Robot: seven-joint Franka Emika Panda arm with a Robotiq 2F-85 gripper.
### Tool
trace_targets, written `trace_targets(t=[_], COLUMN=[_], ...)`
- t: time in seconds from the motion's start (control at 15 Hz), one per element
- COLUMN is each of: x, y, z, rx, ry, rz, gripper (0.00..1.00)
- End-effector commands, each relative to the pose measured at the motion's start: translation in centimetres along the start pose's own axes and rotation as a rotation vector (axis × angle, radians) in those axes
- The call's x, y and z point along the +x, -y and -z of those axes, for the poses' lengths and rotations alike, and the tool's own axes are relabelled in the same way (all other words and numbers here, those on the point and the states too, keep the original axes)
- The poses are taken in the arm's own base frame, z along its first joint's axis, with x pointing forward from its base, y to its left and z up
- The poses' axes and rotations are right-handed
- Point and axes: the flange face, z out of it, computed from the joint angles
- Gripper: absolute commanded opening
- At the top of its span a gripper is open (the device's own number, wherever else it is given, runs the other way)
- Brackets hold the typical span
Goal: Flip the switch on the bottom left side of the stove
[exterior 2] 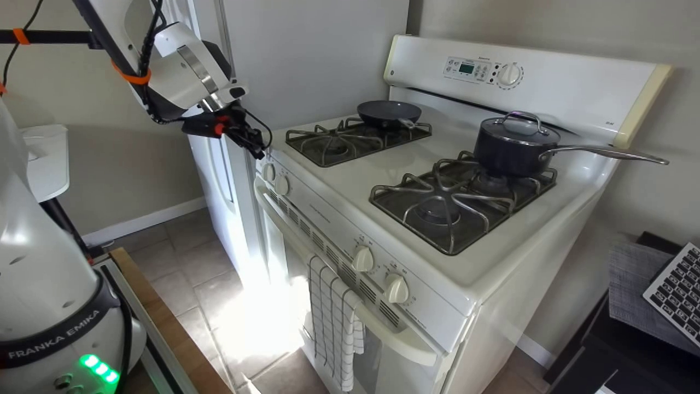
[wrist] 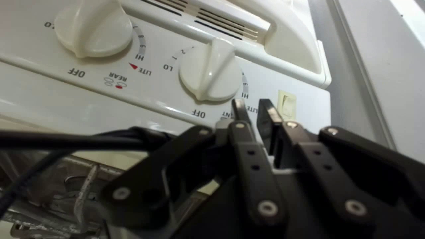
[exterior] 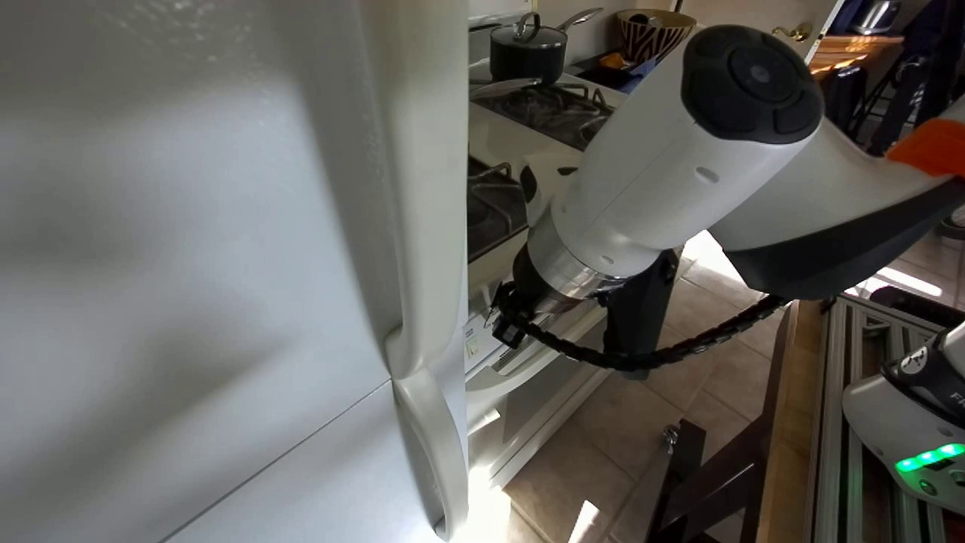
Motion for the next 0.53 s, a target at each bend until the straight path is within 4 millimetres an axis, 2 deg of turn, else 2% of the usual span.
trace_targets(t=[0.0, 0.47], x=[-1.1, -1.7], y=[-0.9, -1.8], z=[2.0, 4.4], rx=[0.028, 0.082], ry=[-0.043, -0.101], rz=[-0.032, -0.032], gripper=[0.43, 0.43])
